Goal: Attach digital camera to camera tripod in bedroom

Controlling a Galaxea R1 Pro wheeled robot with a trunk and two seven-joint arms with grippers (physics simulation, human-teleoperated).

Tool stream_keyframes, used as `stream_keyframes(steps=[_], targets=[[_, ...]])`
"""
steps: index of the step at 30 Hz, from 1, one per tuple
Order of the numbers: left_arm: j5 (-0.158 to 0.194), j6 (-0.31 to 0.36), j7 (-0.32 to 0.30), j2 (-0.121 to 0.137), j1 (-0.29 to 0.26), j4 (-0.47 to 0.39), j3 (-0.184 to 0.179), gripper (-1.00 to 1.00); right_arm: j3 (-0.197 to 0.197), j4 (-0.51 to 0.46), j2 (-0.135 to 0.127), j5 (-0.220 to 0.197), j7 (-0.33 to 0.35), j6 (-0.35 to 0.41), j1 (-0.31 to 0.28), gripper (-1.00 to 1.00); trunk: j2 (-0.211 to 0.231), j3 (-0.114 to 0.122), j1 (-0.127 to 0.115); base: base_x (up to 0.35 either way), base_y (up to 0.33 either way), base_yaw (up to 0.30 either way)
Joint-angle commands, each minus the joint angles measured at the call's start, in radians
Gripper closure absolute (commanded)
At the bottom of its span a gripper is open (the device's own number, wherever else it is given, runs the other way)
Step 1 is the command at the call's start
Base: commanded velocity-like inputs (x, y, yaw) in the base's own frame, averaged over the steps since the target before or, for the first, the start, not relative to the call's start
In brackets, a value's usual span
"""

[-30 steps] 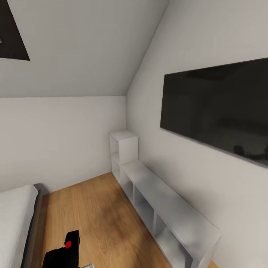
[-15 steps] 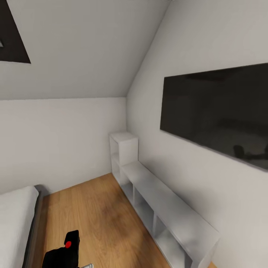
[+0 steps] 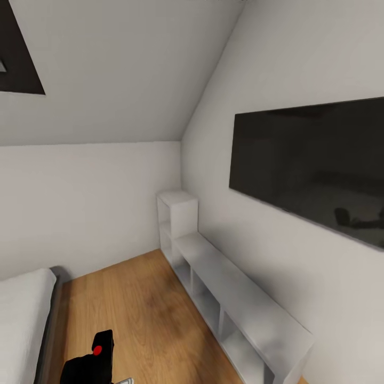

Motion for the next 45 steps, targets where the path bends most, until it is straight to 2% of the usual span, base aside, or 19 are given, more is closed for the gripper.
stream_keyframes(steps=[1,3,12,21,25,30,35,38,41,45], targets=[[0.001,0.002,0.004,0.0,-0.002,-0.002,-0.006,1.0,0.0,-0.001,0.0,0.0,-0.003,-0.001,0.0,-1.0,0.006,0.002,-0.004,0.0,0.0,0.0],[0.001,0.002,0.004,0.0,-0.002,-0.002,-0.006,1.0,0.0,-0.001,0.0,0.0,-0.003,-0.001,0.0,-1.0,0.02,0.008,-0.011,0.0,0.0,0.0],[0.001,0.001,0.004,0.0,-0.002,-0.002,-0.006,1.0,0.0,-0.002,0.0,0.0,-0.003,0.0,0.0,-1.0,0.02,0.008,-0.011,0.0,0.0,0.0],[0.002,0.001,0.004,0.0,-0.002,-0.001,-0.006,1.0,0.0,-0.002,0.0,0.0,-0.003,0.0,0.0,-1.0,0.083,0.037,-0.046,0.0,0.0,0.0],[0.02,0.001,0.004,0.0,-0.002,0.031,-0.006,1.0,0.001,0.011,0.0,0.0,-0.003,0.0,0.0,-1.0,0.097,0.043,-0.054,0.0,0.0,0.0],[0.05,0.001,0.004,-0.007,-0.002,0.049,-0.006,1.0,0.001,0.056,0.0,0.0,-0.003,0.0,0.0,-1.0,0.097,0.043,-0.054,0.0,0.0,0.0],[0.058,0.001,0.004,-0.012,-0.002,0.05,-0.006,1.0,0.003,0.119,0.0,0.0,-0.005,0.002,0.0,-1.0,0.097,0.043,-0.054,0.0,0.0,0.0],[0.061,0.001,0.004,-0.012,-0.002,0.05,-0.006,1.0,0.0,0.211,-0.002,0.0,-0.008,0.002,0.0,-1.0,0.097,0.043,-0.054,0.0,0.0,0.0],[0.063,0.001,0.004,-0.012,-0.002,0.05,-0.017,1.0,-0.001,0.266,-0.01,0.0,-0.012,0.002,0.0,-1.0,0.097,0.043,-0.054,0.0,0.0,0.0],[0.075,0.0,0.004,-0.012,-0.002,0.05,-0.083,1.0,-0.001,0.312,-0.024,-0.001,-0.033,0.007,0.0,-1.0,0.118,0.052,-0.065,0.0,0.0,0.0]])
